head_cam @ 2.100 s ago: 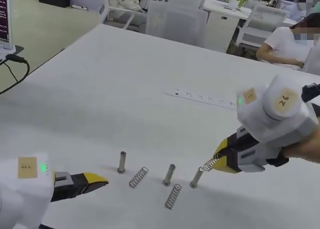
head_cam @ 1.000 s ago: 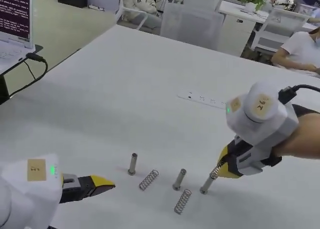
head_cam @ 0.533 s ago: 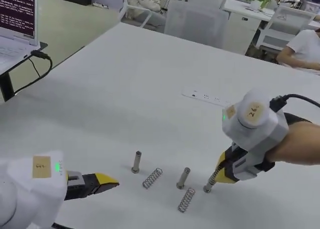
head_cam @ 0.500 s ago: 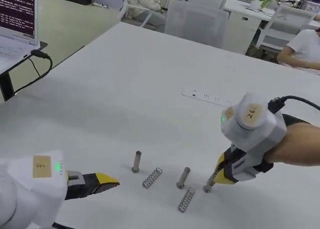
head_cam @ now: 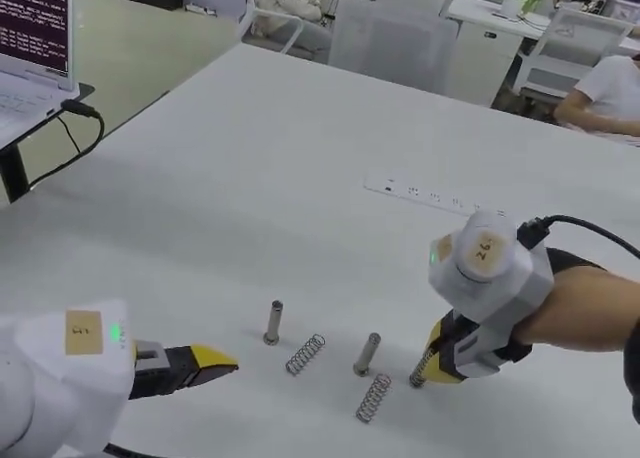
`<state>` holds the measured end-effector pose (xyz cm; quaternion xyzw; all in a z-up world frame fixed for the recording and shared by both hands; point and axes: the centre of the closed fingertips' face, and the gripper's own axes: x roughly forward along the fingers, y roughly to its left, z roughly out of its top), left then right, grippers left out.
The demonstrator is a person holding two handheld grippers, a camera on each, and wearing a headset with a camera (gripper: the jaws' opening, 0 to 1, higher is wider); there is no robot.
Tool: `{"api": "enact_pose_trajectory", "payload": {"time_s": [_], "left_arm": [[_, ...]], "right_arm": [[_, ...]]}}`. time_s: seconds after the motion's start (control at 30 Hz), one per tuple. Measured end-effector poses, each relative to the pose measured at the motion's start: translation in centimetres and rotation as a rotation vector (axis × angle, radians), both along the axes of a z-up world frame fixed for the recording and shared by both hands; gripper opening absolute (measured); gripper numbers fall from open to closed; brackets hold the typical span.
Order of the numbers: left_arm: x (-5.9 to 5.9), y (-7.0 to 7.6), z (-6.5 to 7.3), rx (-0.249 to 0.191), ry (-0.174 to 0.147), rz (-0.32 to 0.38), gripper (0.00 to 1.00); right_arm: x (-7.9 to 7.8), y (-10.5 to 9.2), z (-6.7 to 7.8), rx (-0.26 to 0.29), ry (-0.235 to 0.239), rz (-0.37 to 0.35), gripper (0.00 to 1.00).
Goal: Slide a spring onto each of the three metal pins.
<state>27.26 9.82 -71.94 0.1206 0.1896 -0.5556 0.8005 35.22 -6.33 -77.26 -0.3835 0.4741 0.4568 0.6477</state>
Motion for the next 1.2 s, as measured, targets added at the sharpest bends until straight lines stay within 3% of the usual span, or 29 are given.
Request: {"api": "enact_pose_trajectory", "payload": {"time_s": [0.4, 0.8, 0.93, 1.2], "left_arm": [[-0.1, 0.1, -0.1, 0.006, -0.005, -0.003, 0.52], [-0.3, 0.0, -0.2, 0.011, -0.008, -0.016, 0.51], [-0.3, -0.1, -0.3, 0.014, -0.007, -0.021, 0.51], [-0.3, -0.1, -0.3, 0.017, -0.009, -0.020, 0.51]], "right_arm": [[-0.5, 0.1, 0.7, 0.032, -0.037, -0.015, 0.18], [-1.0, 2.1, 4.9, 0.126, -0.164, 0.021, 0.19], [-2.3, 3.7, 5.7, 0.171, -0.154, 0.050, 0.18], [-4.5, 5.9, 4.7, 0.195, -0.110, 0.142, 0.16]]}}
